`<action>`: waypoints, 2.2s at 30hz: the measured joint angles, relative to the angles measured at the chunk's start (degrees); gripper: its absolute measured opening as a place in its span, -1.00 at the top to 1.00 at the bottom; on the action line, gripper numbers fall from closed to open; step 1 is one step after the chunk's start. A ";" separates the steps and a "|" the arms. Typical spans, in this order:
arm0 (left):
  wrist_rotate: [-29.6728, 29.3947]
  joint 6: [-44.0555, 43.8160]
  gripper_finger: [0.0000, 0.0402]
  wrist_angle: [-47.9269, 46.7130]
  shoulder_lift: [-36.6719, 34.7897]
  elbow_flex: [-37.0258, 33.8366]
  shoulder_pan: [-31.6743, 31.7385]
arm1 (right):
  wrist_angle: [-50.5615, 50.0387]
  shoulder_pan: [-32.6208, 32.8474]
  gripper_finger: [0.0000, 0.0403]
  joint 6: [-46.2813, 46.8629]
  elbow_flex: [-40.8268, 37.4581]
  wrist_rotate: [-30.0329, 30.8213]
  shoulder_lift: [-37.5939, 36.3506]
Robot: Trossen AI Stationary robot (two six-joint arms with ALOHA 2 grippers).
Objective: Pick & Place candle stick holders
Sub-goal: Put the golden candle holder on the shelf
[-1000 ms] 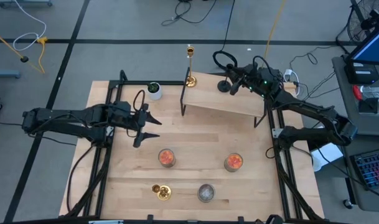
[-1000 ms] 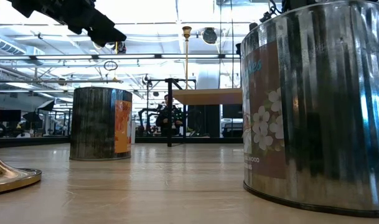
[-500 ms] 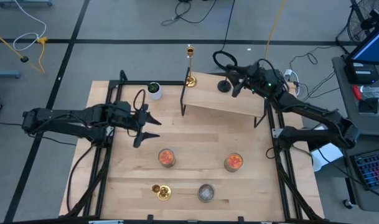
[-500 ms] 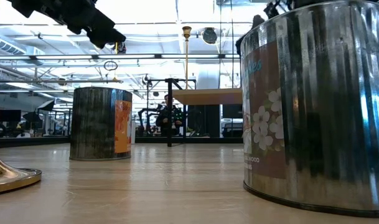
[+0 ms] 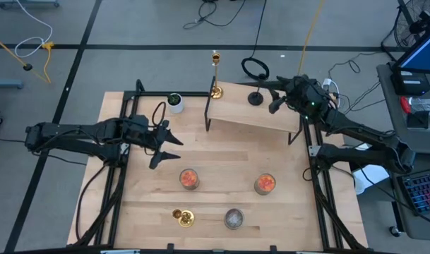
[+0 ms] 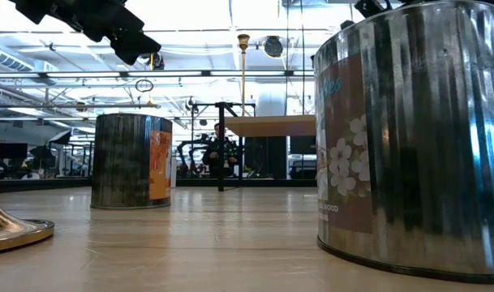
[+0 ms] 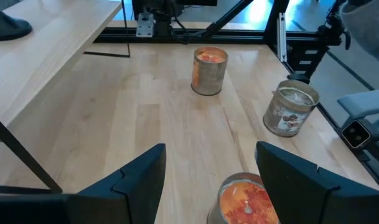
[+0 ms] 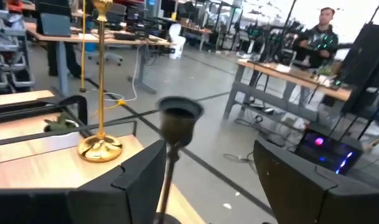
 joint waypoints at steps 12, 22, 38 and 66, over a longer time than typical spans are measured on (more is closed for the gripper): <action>0.00 -1.44 -0.27 0.32 0.00 0.00 0.01 | -3.47 2.73 -0.16 3.06 -0.11 -3.03 3.84; 0.26 1.47 -0.27 -0.29 0.00 0.00 -1.64 | -2.42 3.29 -0.15 5.24 -1.42 -2.99 6.02; 0.30 4.87 -0.27 -7.32 2.19 -0.06 -20.65 | -4.57 22.07 -0.11 7.96 -1.46 -18.00 5.95; -1.74 -3.82 -0.27 31.42 28.84 -2.80 -34.98 | -1.73 25.99 -0.11 7.92 -1.46 -17.74 5.95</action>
